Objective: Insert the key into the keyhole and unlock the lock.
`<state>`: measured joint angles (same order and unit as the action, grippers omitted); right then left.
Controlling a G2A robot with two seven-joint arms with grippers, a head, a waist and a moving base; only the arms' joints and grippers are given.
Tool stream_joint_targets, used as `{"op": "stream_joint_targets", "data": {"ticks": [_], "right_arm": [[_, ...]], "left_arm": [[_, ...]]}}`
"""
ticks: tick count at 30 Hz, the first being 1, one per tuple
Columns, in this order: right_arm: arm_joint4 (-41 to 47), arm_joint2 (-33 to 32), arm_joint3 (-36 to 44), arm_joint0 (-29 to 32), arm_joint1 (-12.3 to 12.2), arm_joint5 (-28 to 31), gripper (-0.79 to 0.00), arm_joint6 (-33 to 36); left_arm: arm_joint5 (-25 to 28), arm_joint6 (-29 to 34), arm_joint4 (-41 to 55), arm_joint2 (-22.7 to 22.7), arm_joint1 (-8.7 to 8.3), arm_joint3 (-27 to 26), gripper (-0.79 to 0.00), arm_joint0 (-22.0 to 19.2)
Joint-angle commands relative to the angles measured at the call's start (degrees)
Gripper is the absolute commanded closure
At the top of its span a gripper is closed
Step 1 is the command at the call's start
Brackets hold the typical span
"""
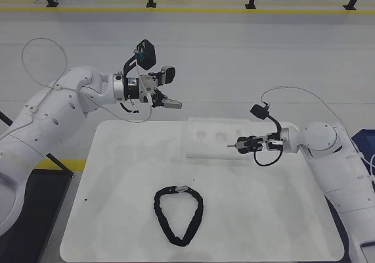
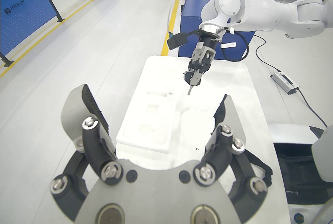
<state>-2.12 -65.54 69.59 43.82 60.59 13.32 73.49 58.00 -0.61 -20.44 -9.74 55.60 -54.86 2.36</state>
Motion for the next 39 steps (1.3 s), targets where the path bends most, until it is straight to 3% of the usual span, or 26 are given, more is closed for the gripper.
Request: {"op": "stream_joint_targets", "data": {"ticks": [1, 7, 12, 16, 22, 39], "right_arm": [[3.22, -2.55, 1.21, 1.89, -0.61, 1.55, 0.0, 0.89], [11.49, -8.25, 3.55, 6.3, -1.97, 5.3, 0.0, 2.83], [24.47, -11.59, 4.21, 9.08, -2.41, 10.35, 0.0, 7.11], [33.01, -12.44, 4.87, 10.21, -2.64, 10.46, 0.0, 7.01], [36.51, -12.72, 4.4, 10.36, -2.99, 11.94, 0.0, 5.53], [36.25, -12.59, 4.05, 10.36, -3.14, 12.2, 0.0, 5.27]], "left_arm": [[0.0, 0.04, 0.04, 0.0, 0.0, 0.0, -0.785, 0.0], [0.0, 0.04, 0.04, 0.0, 0.0, 0.0, -0.785, 0.0], [0.0, 0.04, 0.04, 0.0, 0.0, 0.0, -0.785, 0.0], [0.0, 0.04, 0.04, 0.0, 0.0, 0.0, -0.785, 0.0], [0.0, 0.04, 0.04, 0.0, 0.0, 0.0, -0.785, 0.0], [0.0, 0.04, 0.04, 0.0, 0.0, 0.0, -0.785, 0.0]]}}
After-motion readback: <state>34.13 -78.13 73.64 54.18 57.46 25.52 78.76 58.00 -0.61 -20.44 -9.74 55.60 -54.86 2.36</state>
